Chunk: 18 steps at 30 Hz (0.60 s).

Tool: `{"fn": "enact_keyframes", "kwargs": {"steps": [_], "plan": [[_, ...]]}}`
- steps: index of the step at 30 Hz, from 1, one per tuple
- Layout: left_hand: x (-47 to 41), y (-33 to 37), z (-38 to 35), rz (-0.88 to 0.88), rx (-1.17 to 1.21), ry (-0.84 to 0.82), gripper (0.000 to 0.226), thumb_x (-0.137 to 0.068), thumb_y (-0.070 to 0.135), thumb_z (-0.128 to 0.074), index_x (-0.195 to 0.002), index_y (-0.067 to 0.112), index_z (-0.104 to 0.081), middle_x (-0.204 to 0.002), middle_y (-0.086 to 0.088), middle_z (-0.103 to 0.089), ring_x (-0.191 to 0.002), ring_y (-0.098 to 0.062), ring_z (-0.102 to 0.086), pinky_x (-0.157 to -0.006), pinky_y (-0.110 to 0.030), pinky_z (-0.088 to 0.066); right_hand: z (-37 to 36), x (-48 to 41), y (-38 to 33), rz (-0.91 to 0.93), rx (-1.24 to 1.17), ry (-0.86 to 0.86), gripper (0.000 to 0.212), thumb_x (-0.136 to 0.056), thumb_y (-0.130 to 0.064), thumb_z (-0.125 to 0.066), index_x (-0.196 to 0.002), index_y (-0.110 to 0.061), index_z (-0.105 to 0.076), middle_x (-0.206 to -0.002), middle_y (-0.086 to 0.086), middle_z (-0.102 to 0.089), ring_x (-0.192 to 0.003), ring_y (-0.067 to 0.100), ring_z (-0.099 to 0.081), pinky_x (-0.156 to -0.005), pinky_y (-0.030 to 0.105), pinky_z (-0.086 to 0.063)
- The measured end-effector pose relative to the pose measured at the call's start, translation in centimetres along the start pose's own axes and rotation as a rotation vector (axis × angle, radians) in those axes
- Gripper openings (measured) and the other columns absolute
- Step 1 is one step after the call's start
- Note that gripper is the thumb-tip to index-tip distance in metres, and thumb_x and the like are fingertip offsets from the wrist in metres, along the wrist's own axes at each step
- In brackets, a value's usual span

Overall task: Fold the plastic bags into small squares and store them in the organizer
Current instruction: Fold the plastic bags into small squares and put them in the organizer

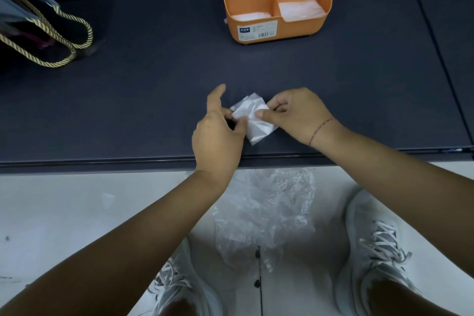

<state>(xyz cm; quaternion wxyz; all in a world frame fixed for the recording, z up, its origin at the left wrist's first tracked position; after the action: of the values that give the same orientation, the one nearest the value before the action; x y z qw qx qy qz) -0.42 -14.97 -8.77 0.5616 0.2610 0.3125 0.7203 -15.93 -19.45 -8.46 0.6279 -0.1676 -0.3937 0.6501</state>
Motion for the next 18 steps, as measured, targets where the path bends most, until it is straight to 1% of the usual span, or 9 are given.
{"fn": "enact_keyframes", "kwargs": {"steps": [3, 5, 6, 7, 9, 11, 13, 15, 18], "plan": [[-0.1, -0.4, 0.0, 0.004, -0.081, 0.052, 0.066, -0.087, 0.019, -0.07, -0.145, 0.018, -0.04, -0.075, 0.018, -0.06, -0.079, -0.011, -0.063, -0.089, -0.035, -0.048, -0.3, 0.3, -0.1, -0.004, 0.042, 0.035, 0.019, -0.085, -0.03, -0.072, -0.076, -0.013, -0.07, -0.075, -0.002, -0.069, -0.076, 0.017, -0.065, -0.077, 0.033, -0.053], [-0.2, -0.8, 0.2, 0.005, -0.157, 0.089, 0.064, -0.086, 0.02, -0.07, -0.144, 0.017, -0.042, -0.084, 0.013, -0.062, -0.091, -0.016, -0.061, -0.091, -0.029, -0.037, -0.4, 0.1, -0.3, -0.017, 0.086, 0.049, 0.023, -0.087, -0.03, -0.069, -0.079, -0.009, -0.072, -0.075, 0.0, -0.069, -0.076, 0.018, -0.065, -0.075, 0.033, -0.054], [-0.3, -0.9, 0.3, -0.036, -0.225, 0.122, 0.063, -0.086, 0.02, -0.07, -0.143, 0.016, -0.044, -0.094, 0.007, -0.063, -0.1, -0.019, -0.057, -0.089, -0.028, -0.031, -0.5, -0.1, -0.4, -0.028, 0.104, 0.05, 0.024, -0.088, -0.031, -0.068, -0.08, -0.009, -0.073, -0.076, 0.002, -0.069, -0.076, 0.02, -0.065, -0.075, 0.034, -0.054], [-0.3, -0.9, 0.5, -0.128, -0.29, 0.146, 0.062, -0.085, 0.019, -0.069, -0.142, 0.015, -0.045, -0.108, 0.0, -0.061, -0.108, -0.023, -0.052, -0.09, -0.031, -0.03, -0.6, -0.2, -0.5, -0.042, 0.118, 0.046, 0.026, -0.088, -0.033, -0.067, -0.08, -0.009, -0.073, -0.076, 0.005, -0.07, -0.075, 0.021, -0.065, -0.074, 0.035, -0.054], [-0.1, -0.7, 0.2, -0.44, -0.383, 0.103, 0.054, -0.089, 0.017, -0.061, -0.141, 0.012, -0.048, -0.134, -0.009, -0.054, -0.126, -0.026, -0.044, -0.103, -0.038, -0.028, -0.6, -0.4, -0.7, -0.057, 0.143, 0.045, 0.028, -0.087, -0.036, -0.067, -0.077, -0.01, -0.072, -0.075, 0.006, -0.07, -0.073, 0.023, -0.064, -0.071, 0.036, -0.054], [0.1, -1.4, -0.7, -0.677, -0.466, -0.088, 0.049, -0.099, 0.026, -0.043, -0.146, 0.01, -0.044, -0.151, -0.008, -0.044, -0.143, -0.025, -0.032, -0.117, -0.042, -0.015, -0.7, -0.4, -0.8, -0.059, 0.166, 0.054, 0.031, -0.087, -0.036, -0.065, -0.077, -0.008, -0.072, -0.075, 0.009, -0.07, -0.072, 0.026, -0.065, -0.07, 0.038, -0.055], [0.0, -2.5, -1.1, -0.628, -0.56, -0.259, 0.059, -0.103, 0.043, -0.024, -0.152, 0.01, -0.031, -0.159, -0.005, -0.03, -0.149, -0.02, -0.019, -0.121, -0.043, -0.001, -0.8, -0.2, -0.8, -0.065, 0.164, 0.055, 0.028, -0.087, -0.035, -0.064, -0.079, -0.01, -0.073, -0.077, 0.008, -0.071, -0.075, 0.025, -0.066, -0.073, 0.039, -0.054], [-0.5, -3.1, -1.1, -0.521, -0.626, -0.315, 0.07, -0.1, 0.054, -0.012, -0.155, 0.012, -0.018, -0.163, -0.002, -0.014, -0.151, -0.015, -0.006, -0.12, -0.041, 0.009, -0.7, 0.3, -0.6, -0.075, 0.169, 0.034, 0.028, -0.085, -0.041, -0.066, -0.076, -0.015, -0.073, -0.075, 0.001, -0.07, -0.075, 0.021, -0.064, -0.079, 0.038, -0.051], [-0.4, -3.1, -1.2, -0.473, -0.689, -0.351, 0.077, -0.095, 0.06, -0.002, -0.156, 0.013, -0.005, -0.165, 0.0, -0.001, -0.15, -0.012, 0.007, -0.12, -0.043, 0.013, -0.5, 1.6, -0.3, -0.105, 0.201, 0.011, 0.033, -0.081, -0.052, -0.067, -0.072, -0.02, -0.07, -0.071, -0.007, -0.065, -0.075, 0.016, -0.06, -0.082, 0.035, -0.045]]}}
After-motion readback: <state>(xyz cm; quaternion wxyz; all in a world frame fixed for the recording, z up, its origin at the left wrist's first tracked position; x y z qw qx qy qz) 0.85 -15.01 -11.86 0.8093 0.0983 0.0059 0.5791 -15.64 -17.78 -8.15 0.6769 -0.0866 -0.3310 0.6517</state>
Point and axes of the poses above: each hand's wrist, its own x-axis away from the middle knuckle, its own z-axis out of the back of the hand, y = z × x, the point moved 3 cm from there along -x, towards the middle knuckle
